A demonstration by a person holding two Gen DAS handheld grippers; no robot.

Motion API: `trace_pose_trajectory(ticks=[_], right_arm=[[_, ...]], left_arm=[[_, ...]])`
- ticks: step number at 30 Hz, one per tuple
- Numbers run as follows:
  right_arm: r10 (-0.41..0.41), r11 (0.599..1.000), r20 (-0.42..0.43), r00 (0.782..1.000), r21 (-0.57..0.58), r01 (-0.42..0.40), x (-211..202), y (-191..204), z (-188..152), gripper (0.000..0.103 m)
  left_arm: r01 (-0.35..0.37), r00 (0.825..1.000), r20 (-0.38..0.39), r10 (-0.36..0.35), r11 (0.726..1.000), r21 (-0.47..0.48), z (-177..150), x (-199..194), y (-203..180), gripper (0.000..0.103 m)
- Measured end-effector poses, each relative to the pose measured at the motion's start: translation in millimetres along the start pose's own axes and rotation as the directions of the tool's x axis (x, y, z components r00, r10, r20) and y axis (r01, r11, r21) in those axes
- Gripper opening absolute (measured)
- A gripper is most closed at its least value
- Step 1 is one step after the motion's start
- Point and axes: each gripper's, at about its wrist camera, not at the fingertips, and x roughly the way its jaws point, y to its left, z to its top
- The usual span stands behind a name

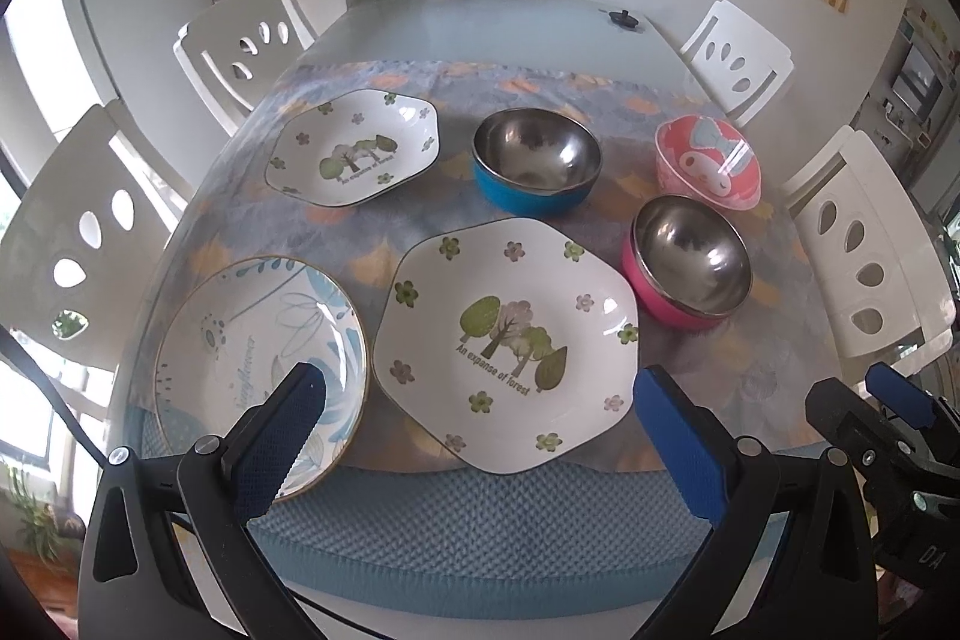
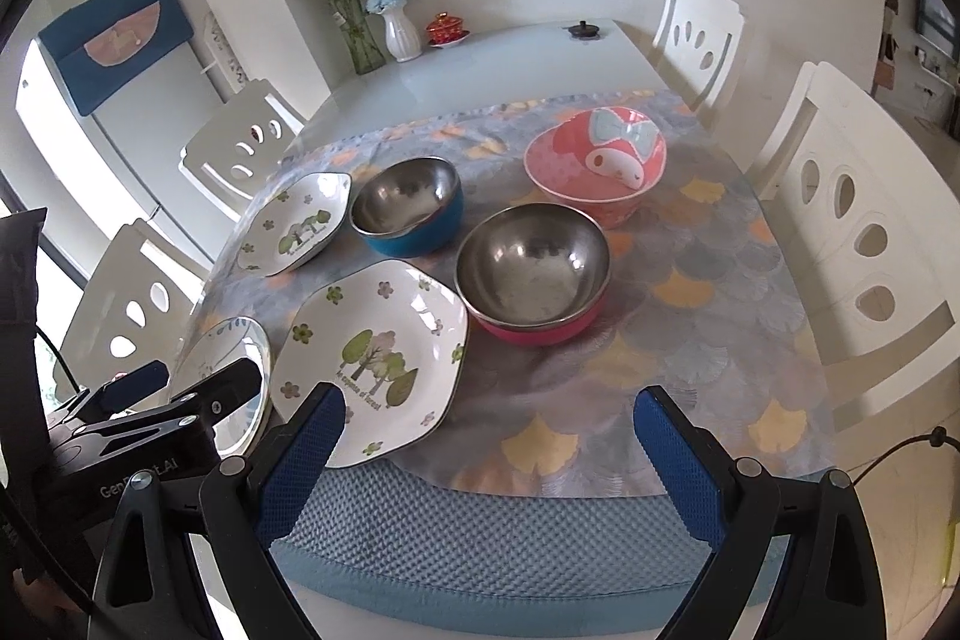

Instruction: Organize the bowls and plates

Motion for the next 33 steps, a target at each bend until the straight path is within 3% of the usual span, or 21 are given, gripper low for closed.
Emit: trace_pose_trajectory(ticks=[33], right_arm=[[0.040, 0.998, -0.044, 0.998, 0.042, -0.038, 9.6, -6.9, -2.8, 0.097]], left_arm=[[0.048, 0.999, -0.016, -0.048, 0.998, -0.031, -2.4, 0.8, 3.6, 0.103]])
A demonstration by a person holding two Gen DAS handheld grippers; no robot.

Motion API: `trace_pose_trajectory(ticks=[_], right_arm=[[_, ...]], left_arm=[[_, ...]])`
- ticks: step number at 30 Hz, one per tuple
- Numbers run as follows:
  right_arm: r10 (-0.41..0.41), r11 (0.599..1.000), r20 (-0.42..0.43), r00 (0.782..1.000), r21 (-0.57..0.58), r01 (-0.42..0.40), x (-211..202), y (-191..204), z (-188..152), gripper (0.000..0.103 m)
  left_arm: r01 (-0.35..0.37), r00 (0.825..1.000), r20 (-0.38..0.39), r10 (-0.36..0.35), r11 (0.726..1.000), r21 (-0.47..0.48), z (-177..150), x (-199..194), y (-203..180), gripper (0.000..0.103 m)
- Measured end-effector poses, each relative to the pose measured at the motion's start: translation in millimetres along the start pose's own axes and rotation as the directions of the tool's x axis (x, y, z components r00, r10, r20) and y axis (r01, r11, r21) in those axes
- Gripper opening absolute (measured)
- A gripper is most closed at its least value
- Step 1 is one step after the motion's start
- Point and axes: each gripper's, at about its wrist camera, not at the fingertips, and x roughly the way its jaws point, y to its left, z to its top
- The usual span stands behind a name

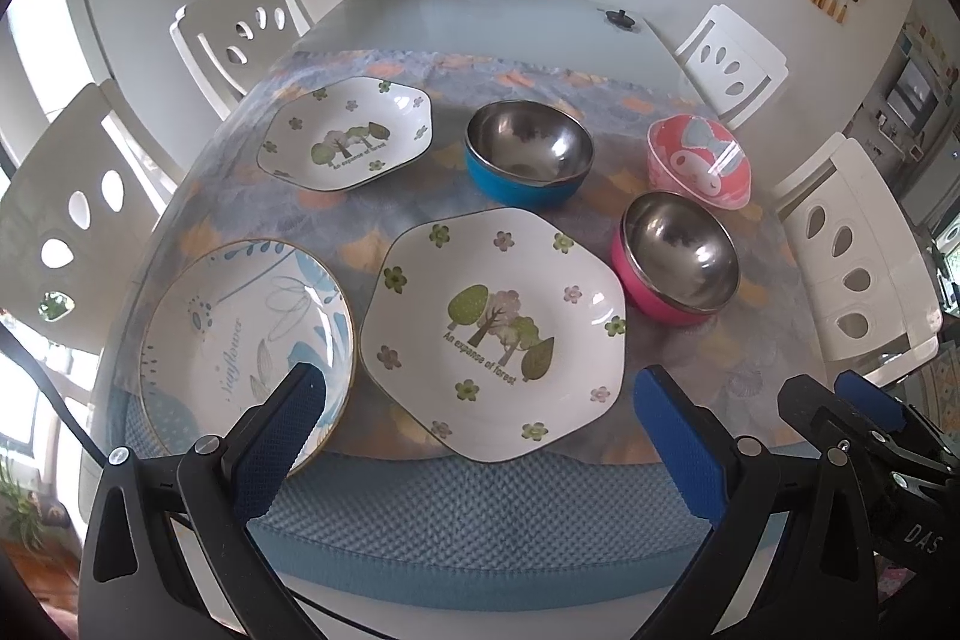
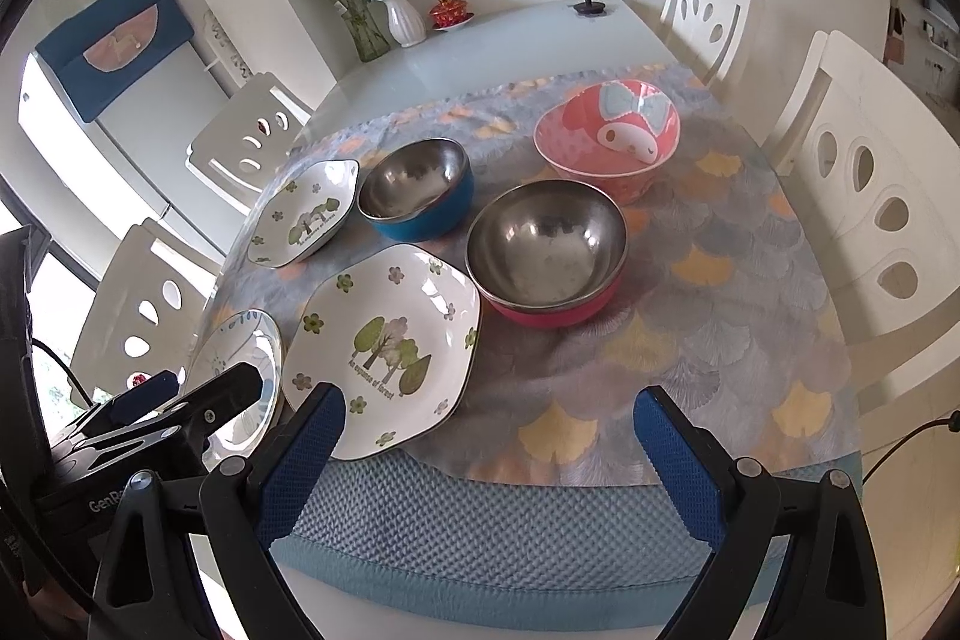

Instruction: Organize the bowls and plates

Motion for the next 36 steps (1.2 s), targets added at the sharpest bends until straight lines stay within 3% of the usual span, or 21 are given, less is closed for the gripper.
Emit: trace_pose_trajectory(ticks=[4, 31, 36], right_arm=[[-0.001, 1.000, -0.005, 1.000, 0.011, 0.001, 1.1, -1.0, 0.5, 0.097], [0.049, 0.997, -0.051, 0.998, 0.061, -0.045, 11.2, -7.4, -3.4, 0.097], [0.102, 0.995, -0.068, 0.992, 0.015, -0.101, 10.9, 9.6, -8.7, 0.097]], left_arm=[[0.028, 1.000, -0.010, -0.028, 0.999, -0.016, -0.7, 1.5, 0.3, 0.103], [0.018, 1.000, -0.023, -0.018, 1.000, -0.017, 0.8, 5.8, 5.7, 0.103], [-0.057, 0.998, -0.004, 0.057, 0.993, -0.106, 3.4, 5.3, 60.6, 0.103]])
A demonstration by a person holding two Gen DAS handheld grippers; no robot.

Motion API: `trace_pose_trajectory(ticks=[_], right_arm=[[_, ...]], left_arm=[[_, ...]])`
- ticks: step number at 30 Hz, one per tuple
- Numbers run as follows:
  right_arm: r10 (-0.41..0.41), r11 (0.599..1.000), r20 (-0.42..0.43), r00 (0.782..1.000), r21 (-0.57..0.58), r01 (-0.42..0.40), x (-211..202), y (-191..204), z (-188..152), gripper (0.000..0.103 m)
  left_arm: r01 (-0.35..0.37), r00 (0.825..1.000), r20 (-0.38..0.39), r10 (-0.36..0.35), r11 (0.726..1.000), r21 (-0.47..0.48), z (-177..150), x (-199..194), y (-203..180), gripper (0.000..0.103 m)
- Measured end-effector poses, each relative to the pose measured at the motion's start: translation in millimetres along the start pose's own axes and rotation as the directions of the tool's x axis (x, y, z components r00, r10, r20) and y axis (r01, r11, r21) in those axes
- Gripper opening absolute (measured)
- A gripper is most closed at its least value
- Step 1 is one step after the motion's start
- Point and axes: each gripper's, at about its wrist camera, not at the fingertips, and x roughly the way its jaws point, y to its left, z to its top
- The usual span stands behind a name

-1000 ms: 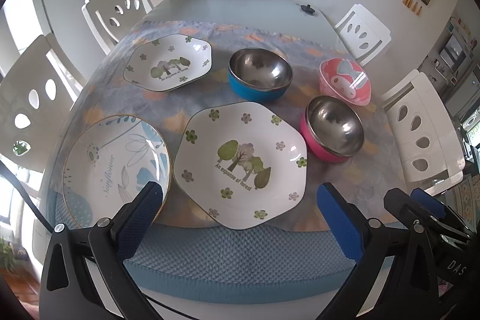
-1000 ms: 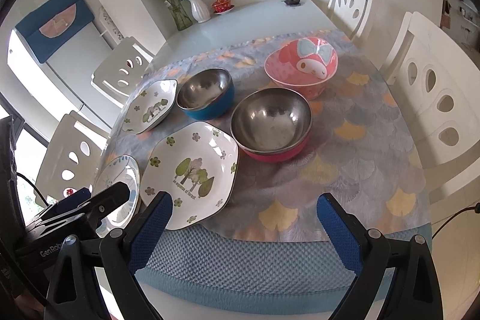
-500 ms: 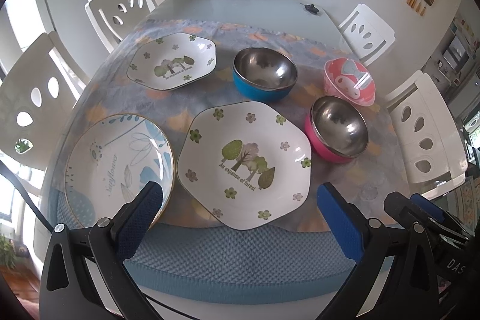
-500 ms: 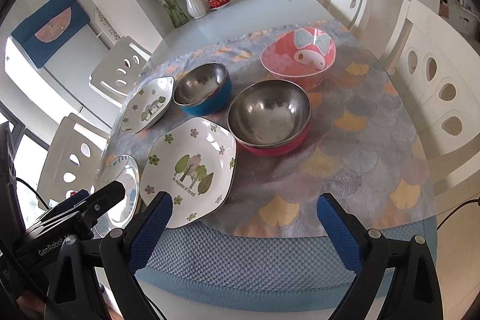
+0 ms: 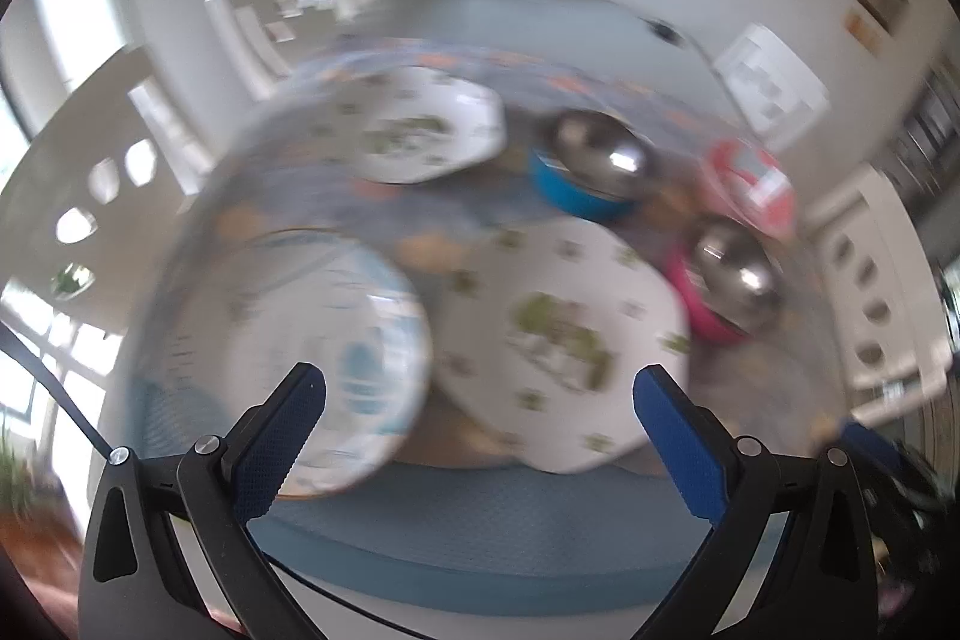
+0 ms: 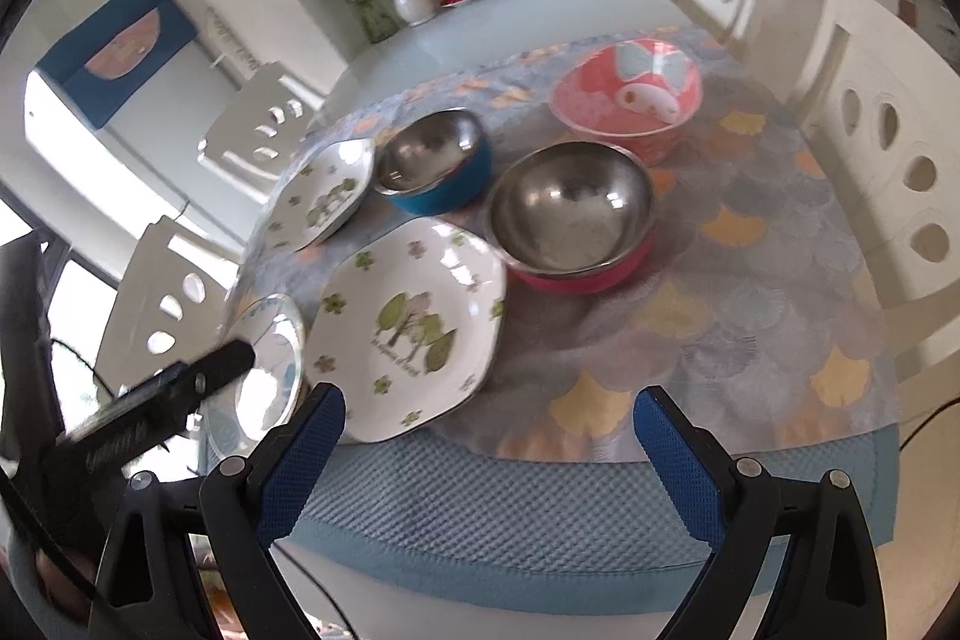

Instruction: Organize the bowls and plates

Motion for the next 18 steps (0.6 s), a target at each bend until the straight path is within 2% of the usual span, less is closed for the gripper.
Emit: trace_pose_trajectory(ticks=[4, 6, 7, 9, 11, 14, 15, 16, 17, 18], right_arm=[[0.112, 0.981, -0.068, 0.991, -0.153, -0.121, 9.2, 40.9, -13.0, 0.097], [0.186, 0.955, -0.117, 0.975, -0.210, -0.208, 17.5, 59.5, -20.3, 0.097], [0.229, 0.941, -0.161, 0.960, -0.216, -0.261, 26.9, 67.9, -22.7, 0.096], [0.268, 0.933, -0.212, 0.940, -0.188, -0.308, 43.3, 75.1, -24.1, 0.091], [0.300, 0.930, -0.239, 0.923, -0.141, -0.339, 60.6, 82.2, -25.4, 0.088], [0.356, 0.926, -0.261, 0.897, -0.031, -0.376, 91.2, 90.1, -30.6, 0.085], [0.368, 0.926, -0.280, 0.887, 0.026, -0.376, 107.3, 94.2, -34.9, 0.080], [0.376, 0.925, -0.301, 0.876, 0.061, -0.376, 116.9, 94.7, -37.5, 0.067], [0.390, 0.920, -0.343, 0.854, 0.117, -0.373, 133.9, 97.6, -44.0, 0.061], [0.402, 0.916, -0.376, 0.835, 0.164, -0.367, 148.9, 100.6, -50.9, 0.060]], left_arm=[[-0.017, 1.000, 0.002, 0.018, 0.993, -0.119, -5.3, 3.7, 64.2, 0.103], [-0.052, 0.999, 0.005, 0.053, 0.992, -0.118, -12.1, 3.6, 98.2, 0.103], [-0.070, 0.997, 0.007, 0.071, 0.992, -0.105, -13.7, 3.0, 106.1, 0.103], [-0.122, 0.992, 0.013, 0.123, 0.991, -0.059, -14.8, 4.2, 127.0, 0.103], [-0.133, 0.991, 0.025, 0.134, 0.990, -0.038, -10.7, 7.2, 142.1, 0.103], [-0.076, 0.997, 0.026, 0.077, 0.996, -0.044, -3.5, 23.9, 165.0, 0.103], [-0.057, 0.998, 0.014, 0.058, 0.997, -0.049, -1.3, 32.7, 169.7, 0.103], [-0.043, 0.999, 0.003, 0.043, 0.998, -0.047, 0.4, 40.9, 173.1, 0.103], [-0.027, 1.000, -0.015, 0.027, 0.999, -0.038, 1.3, 51.2, 176.2, 0.103], [-0.012, 0.999, -0.040, 0.011, 1.000, -0.021, 2.0, 61.4, 178.8, 0.103]])
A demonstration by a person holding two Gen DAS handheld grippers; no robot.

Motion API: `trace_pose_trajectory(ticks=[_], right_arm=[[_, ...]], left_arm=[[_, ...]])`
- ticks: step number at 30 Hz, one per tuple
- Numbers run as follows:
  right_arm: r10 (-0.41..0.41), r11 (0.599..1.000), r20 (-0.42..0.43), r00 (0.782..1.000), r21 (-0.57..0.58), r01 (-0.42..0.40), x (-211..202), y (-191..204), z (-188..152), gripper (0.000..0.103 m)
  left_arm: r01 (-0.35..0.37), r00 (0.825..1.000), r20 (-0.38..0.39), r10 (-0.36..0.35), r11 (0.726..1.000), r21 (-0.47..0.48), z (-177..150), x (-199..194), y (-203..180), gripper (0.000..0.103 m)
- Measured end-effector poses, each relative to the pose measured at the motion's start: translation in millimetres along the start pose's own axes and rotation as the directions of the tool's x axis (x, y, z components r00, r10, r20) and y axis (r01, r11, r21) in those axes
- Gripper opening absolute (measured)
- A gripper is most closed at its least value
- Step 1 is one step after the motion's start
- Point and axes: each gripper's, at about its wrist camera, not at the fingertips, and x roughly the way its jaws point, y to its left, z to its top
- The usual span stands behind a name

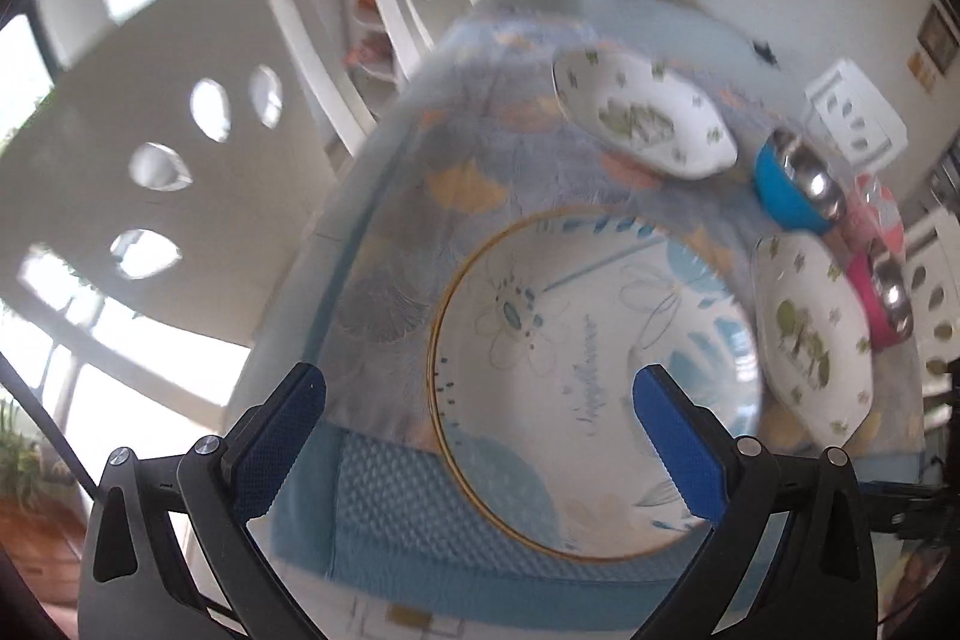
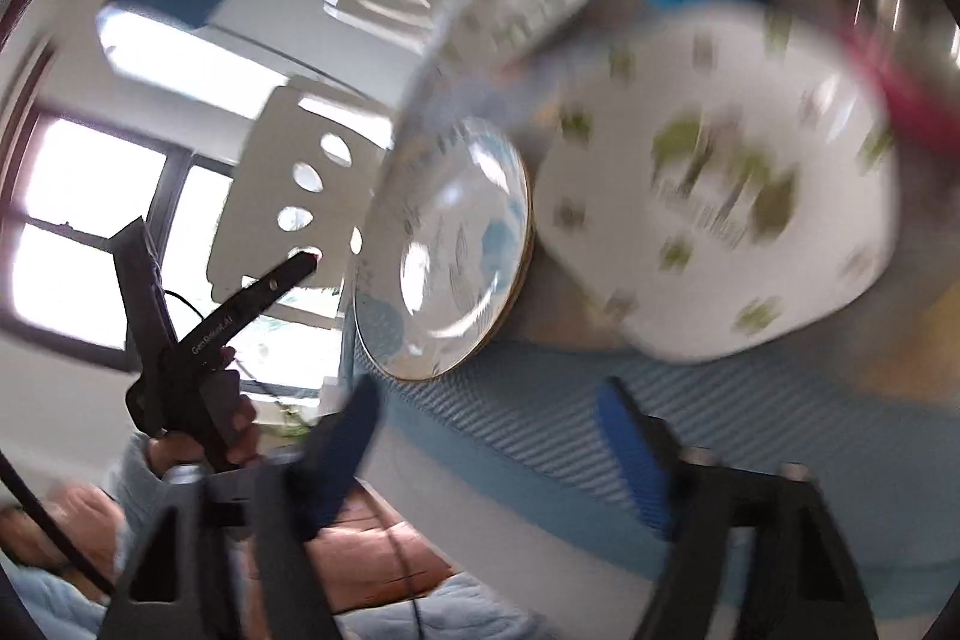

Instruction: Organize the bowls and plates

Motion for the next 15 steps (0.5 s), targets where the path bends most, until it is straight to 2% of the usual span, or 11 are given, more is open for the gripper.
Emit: trace_pose_trajectory(ticks=[3, 5, 10, 13, 15], right_arm=[[0.004, 0.997, -0.008, 1.000, 0.076, -0.003, 27.8, -6.9, -2.7, 0.059], [0.021, 0.993, 0.014, 1.000, 0.115, -0.023, 36.7, -8.1, -5.2, 0.059], [0.102, 0.984, 0.070, 0.992, 0.136, -0.111, 45.5, -3.1, 0.4, 0.058], [0.054, 0.987, 0.064, 0.996, 0.149, -0.063, 56.3, -3.3, 10.7, 0.045], [0.053, 0.980, 0.079, 0.995, 0.187, -0.067, 59.1, -8.2, 14.5, 0.039]], left_arm=[[0.039, 0.998, -0.059, -0.034, 0.996, 0.075, -0.9, 23.7, 4.8, 0.101], [0.049, 0.998, -0.054, -0.044, 0.994, 0.097, -1.6, 28.2, 5.2, 0.101], [0.092, 0.994, -0.059, -0.089, 0.994, 0.055, -0.6, 44.7, 13.9, 0.095], [0.097, 0.990, -0.109, -0.092, 0.995, 0.035, -3.5, 62.2, 21.0, 0.078], [0.098, 0.992, -0.086, -0.094, 0.994, 0.052, -7.6, 61.6, 21.1, 0.078]])
